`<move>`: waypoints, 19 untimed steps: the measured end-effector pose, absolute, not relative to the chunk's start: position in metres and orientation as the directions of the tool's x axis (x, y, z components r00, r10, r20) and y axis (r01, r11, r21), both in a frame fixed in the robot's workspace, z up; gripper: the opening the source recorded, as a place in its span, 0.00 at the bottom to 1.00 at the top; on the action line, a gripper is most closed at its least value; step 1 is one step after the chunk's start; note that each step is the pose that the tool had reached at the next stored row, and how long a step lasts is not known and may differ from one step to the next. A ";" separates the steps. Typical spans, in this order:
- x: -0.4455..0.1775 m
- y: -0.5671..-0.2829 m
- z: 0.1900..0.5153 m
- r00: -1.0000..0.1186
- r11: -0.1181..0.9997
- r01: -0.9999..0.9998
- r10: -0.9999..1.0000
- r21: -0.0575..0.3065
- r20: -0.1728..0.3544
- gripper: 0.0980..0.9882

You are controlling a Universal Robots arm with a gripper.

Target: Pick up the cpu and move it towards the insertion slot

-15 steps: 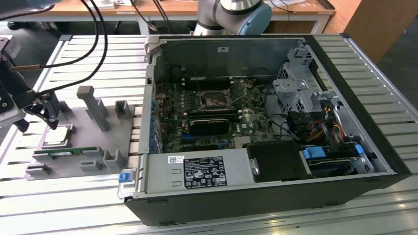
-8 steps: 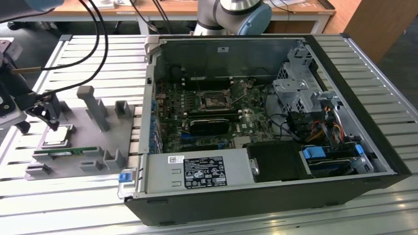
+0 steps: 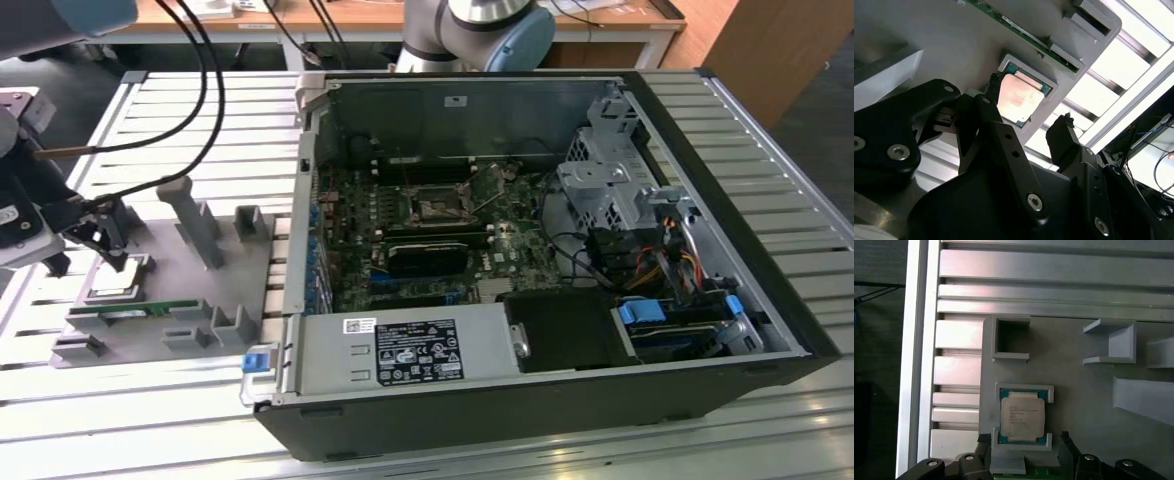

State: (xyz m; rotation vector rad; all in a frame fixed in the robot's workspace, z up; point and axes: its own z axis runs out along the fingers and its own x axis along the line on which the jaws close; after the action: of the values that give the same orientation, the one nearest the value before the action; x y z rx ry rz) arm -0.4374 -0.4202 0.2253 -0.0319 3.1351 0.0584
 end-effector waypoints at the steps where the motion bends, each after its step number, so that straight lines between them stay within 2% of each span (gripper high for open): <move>1: -0.437 -0.418 0.224 -1.000 0.999 -0.020 -0.020 0.037 -0.006 0.62; 9: -0.438 -0.408 0.209 -1.000 0.999 -0.021 -0.021 0.037 -0.007 0.63; 10: -0.438 -0.408 0.207 -1.000 0.999 -0.021 -0.020 0.037 -0.007 0.70; 19: -0.438 -0.408 0.192 -1.000 0.999 -0.021 -0.020 0.037 -0.007 0.70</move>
State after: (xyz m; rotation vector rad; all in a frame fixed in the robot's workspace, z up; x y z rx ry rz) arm -0.4377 -0.4075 0.1922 -0.0320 3.1344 0.0586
